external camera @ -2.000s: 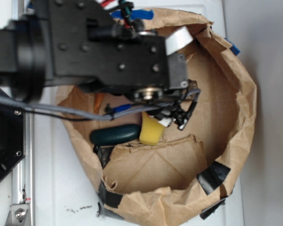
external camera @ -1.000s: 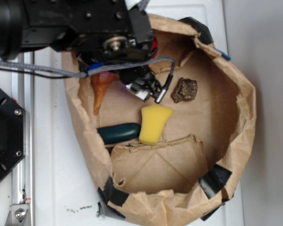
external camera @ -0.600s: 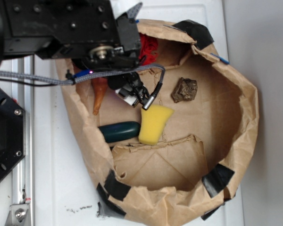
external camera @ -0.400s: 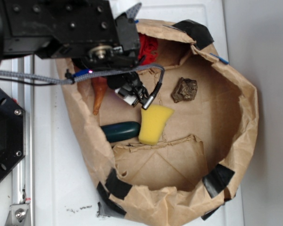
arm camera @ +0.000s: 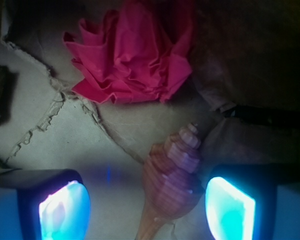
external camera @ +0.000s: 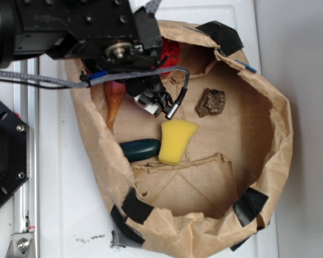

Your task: Grab the shell.

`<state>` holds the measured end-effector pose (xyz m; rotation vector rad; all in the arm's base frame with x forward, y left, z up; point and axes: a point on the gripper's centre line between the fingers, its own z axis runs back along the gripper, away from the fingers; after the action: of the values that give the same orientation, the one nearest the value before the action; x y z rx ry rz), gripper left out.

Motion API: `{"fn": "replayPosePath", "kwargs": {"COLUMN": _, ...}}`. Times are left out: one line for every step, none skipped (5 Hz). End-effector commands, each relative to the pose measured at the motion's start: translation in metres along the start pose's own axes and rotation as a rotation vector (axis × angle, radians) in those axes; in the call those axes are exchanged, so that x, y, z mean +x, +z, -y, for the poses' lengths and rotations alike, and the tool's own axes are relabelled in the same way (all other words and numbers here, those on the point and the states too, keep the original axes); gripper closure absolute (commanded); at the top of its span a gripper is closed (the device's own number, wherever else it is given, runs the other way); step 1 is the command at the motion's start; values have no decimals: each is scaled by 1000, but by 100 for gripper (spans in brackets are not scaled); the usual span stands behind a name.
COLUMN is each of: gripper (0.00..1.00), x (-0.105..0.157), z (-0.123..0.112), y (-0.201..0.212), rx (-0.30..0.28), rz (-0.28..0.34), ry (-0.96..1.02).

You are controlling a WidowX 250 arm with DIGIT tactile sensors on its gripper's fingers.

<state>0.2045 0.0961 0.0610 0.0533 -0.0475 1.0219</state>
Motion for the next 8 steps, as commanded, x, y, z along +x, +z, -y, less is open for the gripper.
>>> {"fn": "replayPosePath", "kwargs": {"gripper": 0, "x": 22, "z": -20, "y": -23, "rx": -84, "rz": 14, "ry": 14}}
{"fn": "replayPosePath", "kwargs": {"gripper": 0, "x": 22, "z": -17, "y": -21, "rx": -89, "rz": 7, "ry": -7}}
{"fn": "replayPosePath", "kwargs": {"gripper": 0, "x": 22, "z": -12, "y": -18, "rx": -121, "rz": 7, "ry": -45}}
{"fn": "replayPosePath", "kwargs": {"gripper": 0, "x": 19, "z": -12, "y": -13, "rx": -137, "rz": -6, "ry": -72}}
{"fn": "replayPosePath", "kwargs": {"gripper": 0, "x": 19, "z": -17, "y": -16, "rx": -100, "rz": -3, "ry": -101}}
{"fn": "replayPosePath", "kwargs": {"gripper": 0, "x": 18, "z": -19, "y": -17, "rx": -140, "rz": -11, "ry": -189}}
{"fn": "replayPosePath", "kwargs": {"gripper": 0, "x": 16, "z": -24, "y": -12, "rx": -174, "rz": -92, "ry": -281}}
{"fn": "replayPosePath", "kwargs": {"gripper": 100, "x": 16, "z": -27, "y": -15, "rx": -155, "rz": -95, "ry": -250}}
